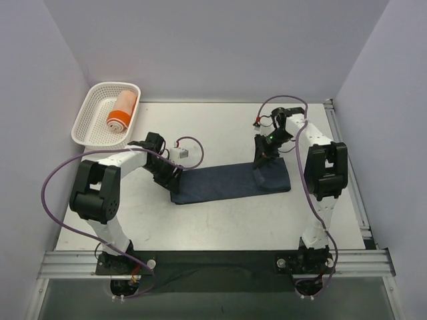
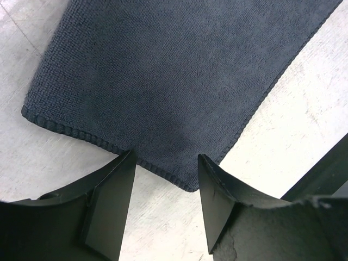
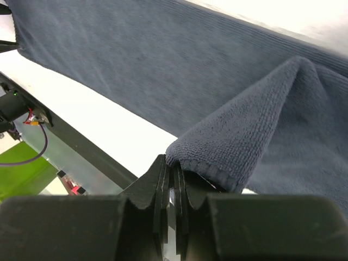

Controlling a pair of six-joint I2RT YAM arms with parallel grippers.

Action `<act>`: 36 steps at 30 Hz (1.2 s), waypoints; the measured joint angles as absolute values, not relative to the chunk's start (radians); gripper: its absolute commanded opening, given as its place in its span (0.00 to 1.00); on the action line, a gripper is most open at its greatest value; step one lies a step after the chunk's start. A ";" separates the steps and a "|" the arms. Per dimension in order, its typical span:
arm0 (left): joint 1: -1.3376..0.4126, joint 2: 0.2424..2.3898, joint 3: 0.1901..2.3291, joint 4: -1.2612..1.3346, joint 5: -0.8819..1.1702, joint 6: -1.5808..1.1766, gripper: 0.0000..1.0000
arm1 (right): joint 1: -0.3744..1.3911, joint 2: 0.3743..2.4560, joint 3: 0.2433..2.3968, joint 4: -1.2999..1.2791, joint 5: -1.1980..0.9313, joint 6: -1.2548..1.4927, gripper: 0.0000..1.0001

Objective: Roll the towels
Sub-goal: Fold the towel

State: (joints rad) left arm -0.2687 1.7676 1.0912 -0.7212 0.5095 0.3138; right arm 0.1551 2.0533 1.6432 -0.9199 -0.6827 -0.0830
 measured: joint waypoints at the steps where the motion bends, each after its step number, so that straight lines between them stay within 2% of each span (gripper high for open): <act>1: -0.269 1.768 1.091 -0.721 0.508 0.313 0.60 | 0.165 2.056 1.643 -0.915 -0.684 -0.076 0.00; 28: -0.269 1.768 1.086 -0.721 0.472 0.316 0.61 | 0.270 2.128 1.644 -0.873 -0.704 0.021 0.00; 33: -0.269 1.768 1.086 -0.721 0.472 0.315 0.61 | 0.275 2.154 1.644 -0.867 -0.706 0.027 0.08; 36: -0.270 1.768 1.086 -0.721 0.472 0.315 0.62 | 0.277 2.175 1.644 -0.860 -0.709 0.035 0.27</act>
State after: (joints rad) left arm -0.2695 1.7679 1.0863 -0.7212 0.4725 0.3153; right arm 0.2771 2.1754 1.6436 -0.8600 -0.7086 0.0345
